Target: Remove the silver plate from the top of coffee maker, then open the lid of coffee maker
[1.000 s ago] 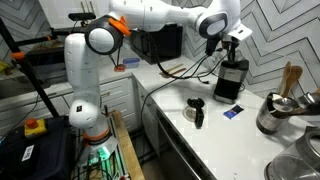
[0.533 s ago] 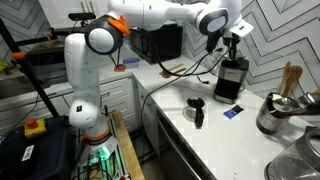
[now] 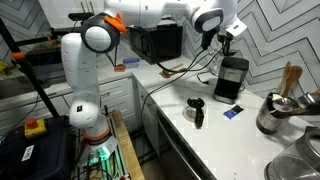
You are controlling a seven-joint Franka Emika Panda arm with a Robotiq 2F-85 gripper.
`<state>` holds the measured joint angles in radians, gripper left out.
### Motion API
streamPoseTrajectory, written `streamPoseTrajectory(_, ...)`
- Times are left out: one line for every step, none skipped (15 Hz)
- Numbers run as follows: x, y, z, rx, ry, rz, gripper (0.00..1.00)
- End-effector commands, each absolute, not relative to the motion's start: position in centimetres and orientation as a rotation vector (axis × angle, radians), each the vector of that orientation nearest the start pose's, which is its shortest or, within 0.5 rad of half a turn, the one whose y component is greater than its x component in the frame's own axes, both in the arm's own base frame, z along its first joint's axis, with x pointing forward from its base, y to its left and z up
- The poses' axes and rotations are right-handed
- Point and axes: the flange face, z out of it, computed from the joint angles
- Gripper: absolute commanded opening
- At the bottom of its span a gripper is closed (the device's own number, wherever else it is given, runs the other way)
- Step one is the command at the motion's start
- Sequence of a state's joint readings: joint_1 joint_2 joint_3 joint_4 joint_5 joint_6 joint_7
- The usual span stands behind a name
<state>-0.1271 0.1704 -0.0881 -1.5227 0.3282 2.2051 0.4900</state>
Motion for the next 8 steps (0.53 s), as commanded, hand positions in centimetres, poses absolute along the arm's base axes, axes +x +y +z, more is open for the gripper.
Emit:
streamPoseTrajectory(61.9,-10.3,61.3,-2.445,1.005,-0.566,0.01)
streamPoseTrajectory(61.2,-9.6,60.7,-2.446,0.982,-0.532,0.01)
streamPoseTrajectory(60.5,-8.9,60.2,-2.446,0.956,-0.499,0.01)
streamPoseTrajectory(59.9,-8.2,59.6,-2.448,0.93,-0.467,0.01)
streamPoseTrajectory(59.2,-7.5,59.0,-2.448,0.899,-0.435,0.01)
streamPoseTrajectory(58.4,-7.1,58.3,-2.458,0.864,-0.404,0.01)
streamPoseTrajectory(57.6,-6.8,57.6,-2.473,0.837,-0.372,0.01)
streamPoseTrajectory(56.7,-6.8,56.8,-2.492,0.8,-0.344,0.01)
